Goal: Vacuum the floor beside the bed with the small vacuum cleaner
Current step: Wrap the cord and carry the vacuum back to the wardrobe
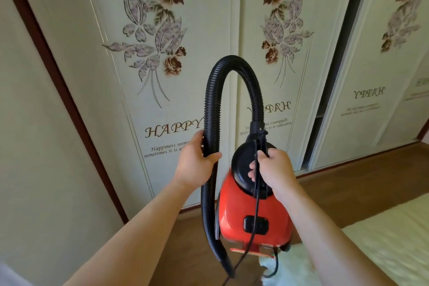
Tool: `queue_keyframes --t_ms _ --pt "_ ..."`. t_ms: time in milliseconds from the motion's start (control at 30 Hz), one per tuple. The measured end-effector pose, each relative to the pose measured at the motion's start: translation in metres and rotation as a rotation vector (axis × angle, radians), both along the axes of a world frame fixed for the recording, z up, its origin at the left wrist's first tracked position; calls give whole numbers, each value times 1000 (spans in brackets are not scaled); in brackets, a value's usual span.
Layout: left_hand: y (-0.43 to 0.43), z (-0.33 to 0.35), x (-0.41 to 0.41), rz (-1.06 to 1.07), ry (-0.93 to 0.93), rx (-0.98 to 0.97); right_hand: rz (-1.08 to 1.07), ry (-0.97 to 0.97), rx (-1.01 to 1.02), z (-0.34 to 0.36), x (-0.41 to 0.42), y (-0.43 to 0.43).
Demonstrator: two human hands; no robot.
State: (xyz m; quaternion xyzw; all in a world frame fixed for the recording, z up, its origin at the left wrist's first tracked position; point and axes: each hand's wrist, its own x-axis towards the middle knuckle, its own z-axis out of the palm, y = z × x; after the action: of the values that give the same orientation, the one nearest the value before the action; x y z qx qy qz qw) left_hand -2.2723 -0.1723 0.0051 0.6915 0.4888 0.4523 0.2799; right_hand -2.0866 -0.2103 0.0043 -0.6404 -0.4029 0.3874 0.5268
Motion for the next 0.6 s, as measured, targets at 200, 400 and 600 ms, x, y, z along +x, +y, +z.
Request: queue_keyframes --t_ms 200,400,600 --pt "86 9 38 4 -43 17 -15 -4 16 17 42 87" --pt "176 8 68 -37 -142 -31 -74 -31 26 21 68 163" --pt "275 -7 94 -181 -141 -29 -225 -37 29 6 85 240"
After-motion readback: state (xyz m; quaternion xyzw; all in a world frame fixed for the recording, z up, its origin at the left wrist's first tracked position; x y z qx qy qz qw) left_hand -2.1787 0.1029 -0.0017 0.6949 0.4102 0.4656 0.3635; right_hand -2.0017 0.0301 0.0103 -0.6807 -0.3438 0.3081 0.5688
